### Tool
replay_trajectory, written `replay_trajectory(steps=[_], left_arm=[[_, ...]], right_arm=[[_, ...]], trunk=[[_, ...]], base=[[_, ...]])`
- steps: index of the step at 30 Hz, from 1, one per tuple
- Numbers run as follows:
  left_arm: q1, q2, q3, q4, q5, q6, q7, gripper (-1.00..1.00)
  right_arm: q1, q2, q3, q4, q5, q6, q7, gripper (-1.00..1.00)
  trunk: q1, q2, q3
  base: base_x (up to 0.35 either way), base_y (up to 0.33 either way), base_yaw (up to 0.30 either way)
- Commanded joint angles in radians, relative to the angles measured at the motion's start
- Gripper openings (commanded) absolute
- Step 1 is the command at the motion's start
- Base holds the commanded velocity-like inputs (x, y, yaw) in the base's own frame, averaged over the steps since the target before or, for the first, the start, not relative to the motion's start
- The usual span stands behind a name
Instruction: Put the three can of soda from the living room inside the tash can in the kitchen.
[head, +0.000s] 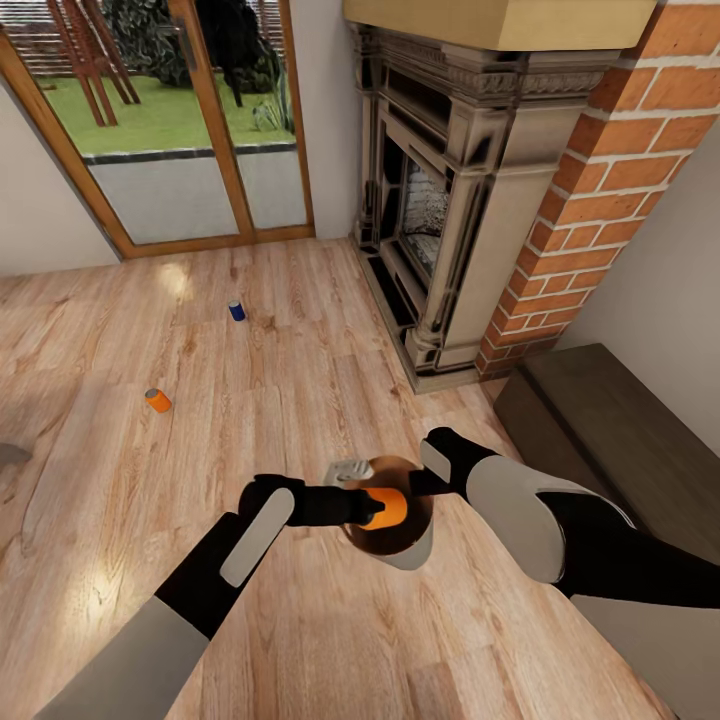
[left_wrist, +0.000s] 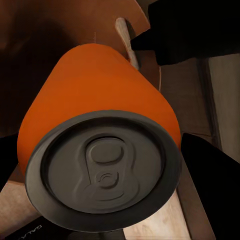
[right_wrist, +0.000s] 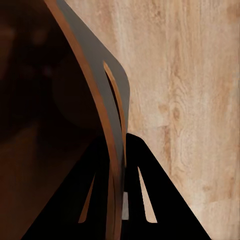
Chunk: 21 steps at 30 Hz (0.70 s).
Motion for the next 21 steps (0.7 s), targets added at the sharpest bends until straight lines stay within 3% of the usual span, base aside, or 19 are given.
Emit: replay_trajectory(steps=[1, 9, 21], left_arm=[[0.000, 0.000, 0.000, 0.001, 0.000, 0.000, 0.000, -1.00], [0.000, -0.008, 0.000, 0.043, -0.041, -0.027, -0.001, -1.00], [0.000, -0.015, 0.002, 0.078, -0.047, -0.086, -0.001, -1.00]], right_arm=[[0.000, 0.000, -0.016, 0.000, -0.017, -0.003, 0.006, -1.00], [0.000, 0.000, -0.016, 0.000, -0.017, -0.003, 0.007, -1.00], [0.000, 0.000, -0.018, 0.002, -0.017, -0.003, 0.008, -1.00]], trunk=[[0.000, 0.000, 0.000], [0.000, 0.000, 0.000], [0.000, 0.000, 0.000]], base=[[0.000, 0.000, 0.000], [0.000, 0.000, 0.000], [0.000, 0.000, 0.000]])
